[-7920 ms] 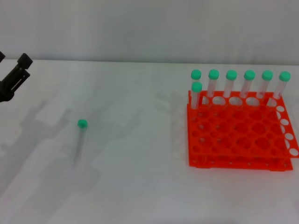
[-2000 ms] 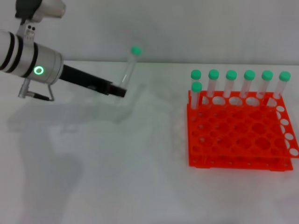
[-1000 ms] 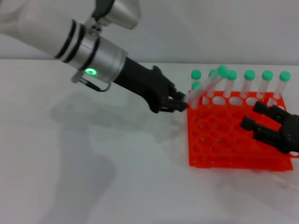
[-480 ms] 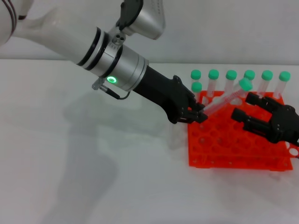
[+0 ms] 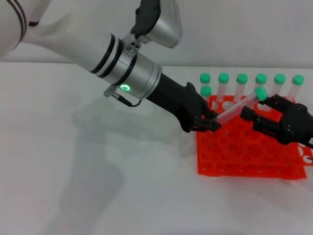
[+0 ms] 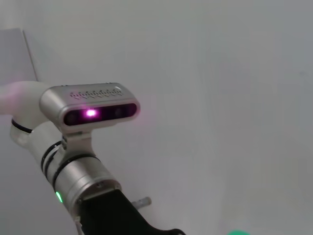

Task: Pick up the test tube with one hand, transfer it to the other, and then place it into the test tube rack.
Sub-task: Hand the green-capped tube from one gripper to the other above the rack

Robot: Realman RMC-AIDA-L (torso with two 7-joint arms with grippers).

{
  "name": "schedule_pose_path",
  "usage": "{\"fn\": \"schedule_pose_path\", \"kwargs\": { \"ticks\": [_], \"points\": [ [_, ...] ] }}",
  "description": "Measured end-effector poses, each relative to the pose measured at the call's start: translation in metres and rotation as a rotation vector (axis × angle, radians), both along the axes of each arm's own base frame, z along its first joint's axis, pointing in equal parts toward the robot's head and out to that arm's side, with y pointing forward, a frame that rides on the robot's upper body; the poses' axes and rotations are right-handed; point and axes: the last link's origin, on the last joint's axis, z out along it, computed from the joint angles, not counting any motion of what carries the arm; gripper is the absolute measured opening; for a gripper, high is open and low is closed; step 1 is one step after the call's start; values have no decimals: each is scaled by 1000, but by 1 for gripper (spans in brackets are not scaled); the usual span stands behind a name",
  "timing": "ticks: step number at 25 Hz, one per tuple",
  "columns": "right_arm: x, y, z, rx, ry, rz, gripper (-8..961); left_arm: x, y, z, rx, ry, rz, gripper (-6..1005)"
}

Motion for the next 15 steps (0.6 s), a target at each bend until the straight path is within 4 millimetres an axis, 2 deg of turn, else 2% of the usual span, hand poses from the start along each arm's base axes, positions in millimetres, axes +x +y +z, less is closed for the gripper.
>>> {"fn": "schedule_pose_path", "kwargs": {
  "ticks": [9, 15],
  "points": [
    [-5, 2, -3, -11, 0, 14, 695, 1, 1, -4, 10, 11, -12, 200],
    [-7, 4, -5, -13, -1, 16, 675, 1, 1, -8, 14, 17, -16, 201]
  ]
}}
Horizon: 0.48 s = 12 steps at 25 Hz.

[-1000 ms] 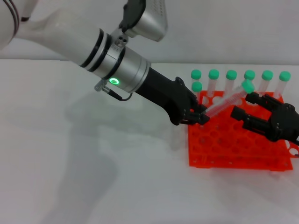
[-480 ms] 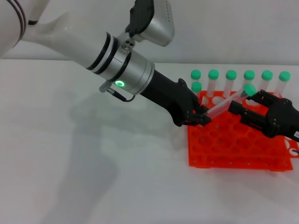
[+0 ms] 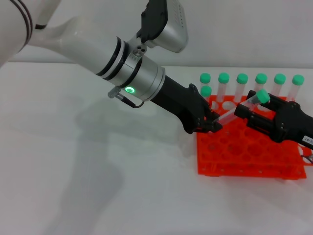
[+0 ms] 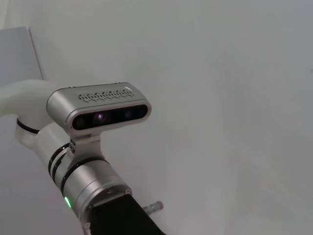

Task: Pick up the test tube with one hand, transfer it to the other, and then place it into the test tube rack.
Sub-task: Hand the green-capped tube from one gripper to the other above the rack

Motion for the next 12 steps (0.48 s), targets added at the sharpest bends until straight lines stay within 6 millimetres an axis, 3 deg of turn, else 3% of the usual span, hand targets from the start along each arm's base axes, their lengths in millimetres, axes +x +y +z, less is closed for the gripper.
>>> {"fn": "schedule_pose_path", "kwargs": {
  "ticks": [5, 10, 12],
  "points": [
    [1, 2, -1, 3, -8, -9, 659, 0, 1, -2, 7, 4, -2, 202],
    [0, 3, -1, 5, -10, -8, 456, 0, 2, -2, 15, 14, -7, 203],
    [0, 3, -1, 7, -12, -6, 303, 0, 4, -3, 24, 17, -9, 203]
  ]
}}
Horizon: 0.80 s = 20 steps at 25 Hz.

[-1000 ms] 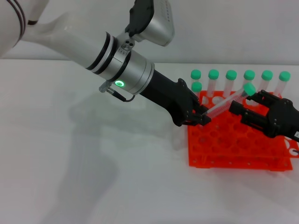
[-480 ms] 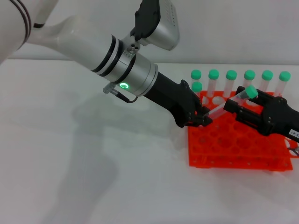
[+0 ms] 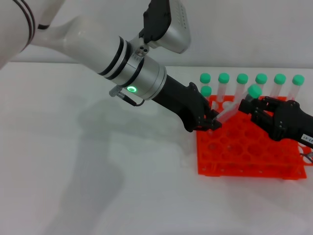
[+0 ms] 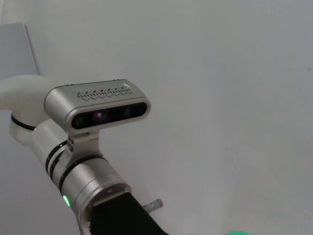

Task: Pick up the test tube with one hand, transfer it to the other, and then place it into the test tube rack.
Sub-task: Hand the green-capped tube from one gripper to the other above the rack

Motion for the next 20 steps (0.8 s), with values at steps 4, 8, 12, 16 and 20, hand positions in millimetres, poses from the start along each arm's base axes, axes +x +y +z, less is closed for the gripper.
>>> {"fn": "schedule_pose_path", "kwargs": {
  "ticks": [4, 8, 12, 16, 20],
  "points": [
    [0, 0, 0, 2, -4, 7, 216, 2, 0, -4, 5, 1, -4, 204],
    [-2, 1, 0, 1, -7, 13, 203, 3, 1, -4, 8, 2, -6, 205],
    [-2, 1, 0, -7, -14, 21, 190, 6, 1, -5, 4, 0, -10, 206],
    [-2, 0, 1, -9, -22, 31, 189, 7, 0, -7, -4, 1, -13, 207],
    [-2, 0, 1, -8, -23, 30, 220, 9, -2, -9, -13, -1, -16, 208]
  ]
}}
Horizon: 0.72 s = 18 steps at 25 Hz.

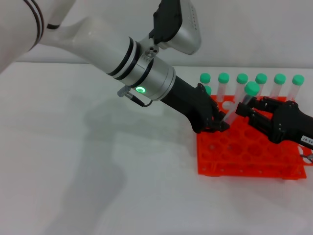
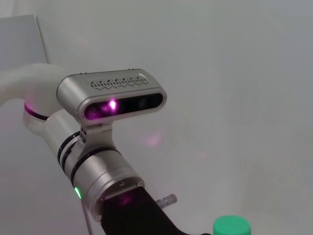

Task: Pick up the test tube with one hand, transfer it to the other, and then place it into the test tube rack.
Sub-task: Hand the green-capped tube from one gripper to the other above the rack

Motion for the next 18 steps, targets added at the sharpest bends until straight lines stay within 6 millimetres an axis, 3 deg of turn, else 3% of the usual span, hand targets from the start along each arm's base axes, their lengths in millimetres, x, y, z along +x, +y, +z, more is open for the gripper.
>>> {"fn": "schedule_pose_path", "kwargs": {
  "ticks": [8, 18],
  "points": [
    [0, 2, 1, 11, -13, 5, 351, 3, -2, -2, -12, 7, -2, 209],
    [-2, 4, 3, 22, -13, 12, 325, 4, -2, -5, -12, 18, -11, 211]
  ]
}}
